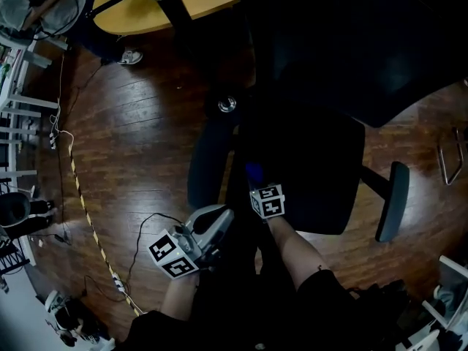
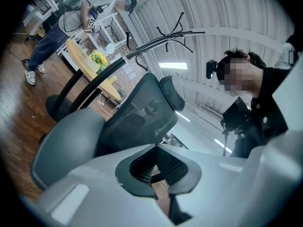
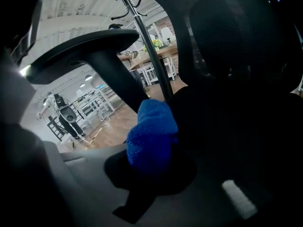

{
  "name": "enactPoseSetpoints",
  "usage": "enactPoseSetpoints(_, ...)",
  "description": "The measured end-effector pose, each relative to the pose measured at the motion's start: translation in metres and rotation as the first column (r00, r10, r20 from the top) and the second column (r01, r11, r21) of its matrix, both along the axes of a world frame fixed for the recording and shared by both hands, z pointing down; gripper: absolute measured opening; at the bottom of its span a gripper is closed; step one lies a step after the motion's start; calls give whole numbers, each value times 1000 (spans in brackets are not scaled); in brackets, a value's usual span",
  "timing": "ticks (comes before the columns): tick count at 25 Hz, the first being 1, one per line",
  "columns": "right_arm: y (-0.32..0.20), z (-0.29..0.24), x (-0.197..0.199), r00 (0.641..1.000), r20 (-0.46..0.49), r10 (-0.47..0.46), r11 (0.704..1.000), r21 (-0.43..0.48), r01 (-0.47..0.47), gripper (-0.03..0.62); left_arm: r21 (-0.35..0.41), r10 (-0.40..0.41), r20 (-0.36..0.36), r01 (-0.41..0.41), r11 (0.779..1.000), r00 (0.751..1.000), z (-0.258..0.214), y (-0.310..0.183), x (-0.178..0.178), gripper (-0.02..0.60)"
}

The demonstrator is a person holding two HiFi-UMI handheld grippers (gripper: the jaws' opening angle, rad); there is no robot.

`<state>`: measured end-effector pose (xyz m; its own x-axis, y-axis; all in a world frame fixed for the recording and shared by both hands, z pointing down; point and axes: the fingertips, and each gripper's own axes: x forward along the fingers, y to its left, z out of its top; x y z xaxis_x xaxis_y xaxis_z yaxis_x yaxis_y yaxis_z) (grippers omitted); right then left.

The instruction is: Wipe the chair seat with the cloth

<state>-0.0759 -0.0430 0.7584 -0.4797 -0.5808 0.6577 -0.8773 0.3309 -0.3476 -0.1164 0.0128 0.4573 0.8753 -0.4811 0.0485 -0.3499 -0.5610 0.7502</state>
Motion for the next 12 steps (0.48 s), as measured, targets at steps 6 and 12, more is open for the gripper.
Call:
enactPoseSetpoints(6, 18, 8, 49, 993, -76, 88, 996, -8, -89, 35, 8, 50, -10, -50, 999, 999, -5, 1, 14, 2)
enactPoseSetpoints(12, 51, 19, 151, 959, -188, 213, 974, -34, -223, 35, 13, 122, -19, -122, 992, 992, -7, 4, 40, 2)
